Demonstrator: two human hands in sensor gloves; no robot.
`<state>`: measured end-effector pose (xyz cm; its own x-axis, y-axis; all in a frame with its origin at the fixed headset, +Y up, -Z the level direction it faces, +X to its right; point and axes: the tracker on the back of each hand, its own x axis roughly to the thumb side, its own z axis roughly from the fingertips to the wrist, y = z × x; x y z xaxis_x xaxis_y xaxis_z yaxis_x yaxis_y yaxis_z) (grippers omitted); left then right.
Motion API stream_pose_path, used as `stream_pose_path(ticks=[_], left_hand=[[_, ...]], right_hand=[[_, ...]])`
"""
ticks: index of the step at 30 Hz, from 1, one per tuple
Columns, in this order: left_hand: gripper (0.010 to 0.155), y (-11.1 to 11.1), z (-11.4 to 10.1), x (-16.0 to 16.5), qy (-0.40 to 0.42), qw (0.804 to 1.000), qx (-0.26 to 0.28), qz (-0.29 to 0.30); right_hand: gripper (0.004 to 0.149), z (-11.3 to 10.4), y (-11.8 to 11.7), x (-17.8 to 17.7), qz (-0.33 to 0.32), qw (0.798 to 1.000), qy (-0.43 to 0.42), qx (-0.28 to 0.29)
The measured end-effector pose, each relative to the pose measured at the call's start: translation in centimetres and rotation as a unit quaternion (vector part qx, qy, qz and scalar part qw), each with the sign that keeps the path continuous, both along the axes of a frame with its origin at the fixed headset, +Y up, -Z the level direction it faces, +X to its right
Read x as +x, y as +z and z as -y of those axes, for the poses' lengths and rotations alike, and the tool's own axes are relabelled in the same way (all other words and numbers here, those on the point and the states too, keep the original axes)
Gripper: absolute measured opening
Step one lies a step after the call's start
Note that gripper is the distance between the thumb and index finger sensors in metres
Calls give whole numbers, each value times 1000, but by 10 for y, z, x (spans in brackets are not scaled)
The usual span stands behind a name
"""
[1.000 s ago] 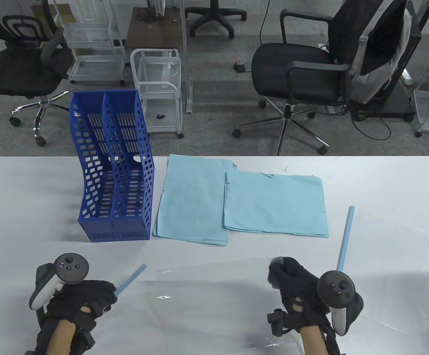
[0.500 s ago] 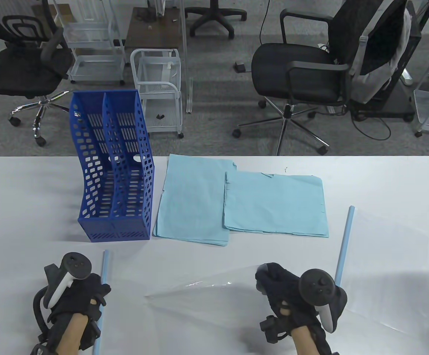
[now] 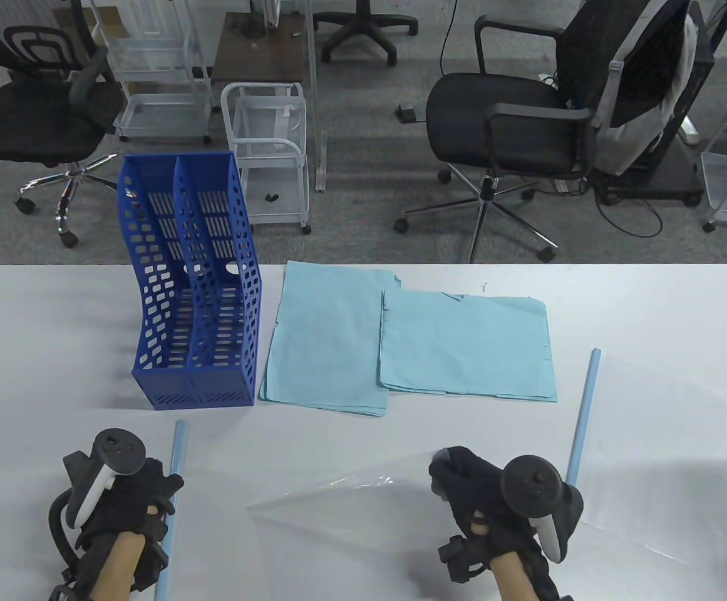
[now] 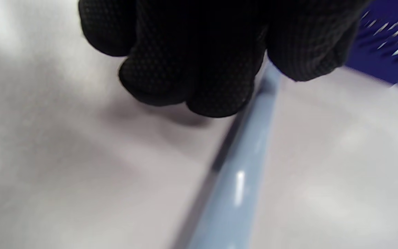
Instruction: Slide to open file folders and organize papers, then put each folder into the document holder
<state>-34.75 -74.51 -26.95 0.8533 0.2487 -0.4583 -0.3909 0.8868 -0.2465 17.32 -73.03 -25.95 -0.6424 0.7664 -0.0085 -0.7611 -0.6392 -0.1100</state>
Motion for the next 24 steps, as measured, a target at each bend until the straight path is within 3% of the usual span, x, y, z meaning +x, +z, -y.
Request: stream_pose_path(ticks=[2,4,5,7,10,13,17,19,22,24], left_hand=[[55,8,-18,16,11,997,67,37],[62,15,-34,52,42,978,141,150],[66,17,-36,66,51,968,148,195],[74,21,-33,105,71,940,121,310],[81,21,-27,138,90,922,60,372],[78,15,-28,151,111,912,42,392],[44,8,-31,161,169,900,26,402],[43,6,-38,161,182,897,46,400],[43,6,-50,151,220,899,82,370],[42,7,-52,139,268,899,118,326]], right_hand=[[42,0,0,-3,-9,1000,1,3],[42,0,1,-9,-24,1000,-1,13],[42,0,1,-11,-30,999,-1,17],[42,-3,3,-17,-57,998,-8,40],[41,-10,6,-22,-87,994,-21,68],[41,-17,10,-25,-119,986,-36,107],[41,-23,14,-24,-127,981,-62,131],[45,-23,14,-18,-99,984,-66,133],[73,-19,11,-2,-31,991,-78,109],[85,-13,6,14,-8,993,-95,62]])
